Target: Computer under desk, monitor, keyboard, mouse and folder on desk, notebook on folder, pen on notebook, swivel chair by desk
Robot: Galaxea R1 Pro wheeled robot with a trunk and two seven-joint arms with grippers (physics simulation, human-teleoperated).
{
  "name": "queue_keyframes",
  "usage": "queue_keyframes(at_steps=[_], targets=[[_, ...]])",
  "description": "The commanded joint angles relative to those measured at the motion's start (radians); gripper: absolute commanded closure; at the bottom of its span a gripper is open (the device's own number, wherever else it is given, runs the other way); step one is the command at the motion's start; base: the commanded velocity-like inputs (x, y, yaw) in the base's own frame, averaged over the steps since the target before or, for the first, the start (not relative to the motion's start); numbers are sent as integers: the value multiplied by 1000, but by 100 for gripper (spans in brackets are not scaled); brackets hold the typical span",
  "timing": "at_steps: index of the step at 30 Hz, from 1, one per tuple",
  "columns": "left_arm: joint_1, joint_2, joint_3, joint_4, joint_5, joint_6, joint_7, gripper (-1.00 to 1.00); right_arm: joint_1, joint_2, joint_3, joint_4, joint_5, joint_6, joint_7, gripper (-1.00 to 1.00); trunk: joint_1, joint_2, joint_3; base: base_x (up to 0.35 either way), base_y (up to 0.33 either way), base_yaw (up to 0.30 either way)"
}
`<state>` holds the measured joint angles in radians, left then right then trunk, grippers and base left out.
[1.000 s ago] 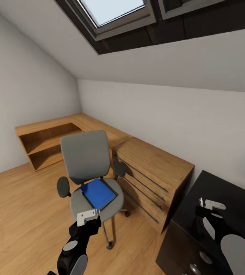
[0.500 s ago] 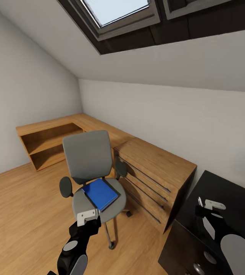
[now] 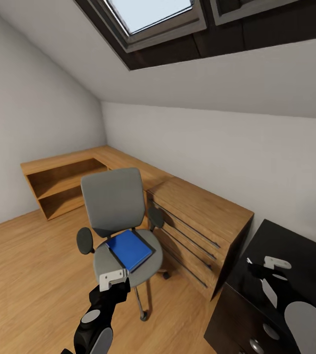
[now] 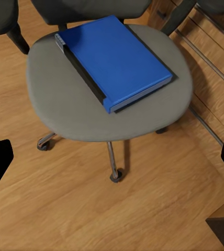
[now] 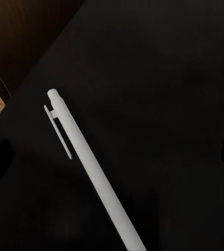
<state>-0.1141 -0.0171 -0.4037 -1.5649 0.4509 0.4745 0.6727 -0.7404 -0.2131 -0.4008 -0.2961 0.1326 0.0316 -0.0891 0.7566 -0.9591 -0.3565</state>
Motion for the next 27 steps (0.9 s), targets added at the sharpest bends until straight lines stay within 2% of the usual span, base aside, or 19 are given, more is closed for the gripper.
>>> queue_keyframes(at_steps=[1,5,9,12,17,18,21,25,26,27], targets=[[-1,0,-1,-1,8,2,8,-100,-1,1,-6,-2,10,1,0,-100,0,-1,-1,0,0,0],[-1,0,-1,-1,8,2,8,-100,-1,2,-6,-12,9,-10,3,-100,0,-1,-1,0,0,0],[-1,0,-1,-1,8,3,8,-100,-1,4,-7,-71,8,-9,3,-100,0,-1,-1,0,0,0],[-1,0,-1,-1,8,3,8,-100,-1,19,-8,-136,6,35,4,-100,0,-1,-1,0,0,0],[-1,0,-1,-1,8,3,8,-100,-1,41,-9,-184,5,99,5,-100,0,-1,-1,0,0,0],[-1,0,-1,-1,8,3,8,-100,0,48,-9,-195,5,107,5,-100,0,-1,-1,0,0,0],[-1,0,-1,0,8,3,8,-100,1,99,-10,-279,8,151,5,-100,0,-1,-1,0,0,0],[-1,0,-1,0,8,3,8,-100,9,139,-10,-371,10,189,4,-100,0,-1,-1,0,0,0],[-1,0,-1,0,8,3,8,-100,31,172,-10,-439,11,212,2,-100,0,-1,-1,0,0,30],[-1,0,-1,1,8,3,8,-100,40,184,-10,-459,11,217,1,-100,0,-1,-1,0,0,67]])
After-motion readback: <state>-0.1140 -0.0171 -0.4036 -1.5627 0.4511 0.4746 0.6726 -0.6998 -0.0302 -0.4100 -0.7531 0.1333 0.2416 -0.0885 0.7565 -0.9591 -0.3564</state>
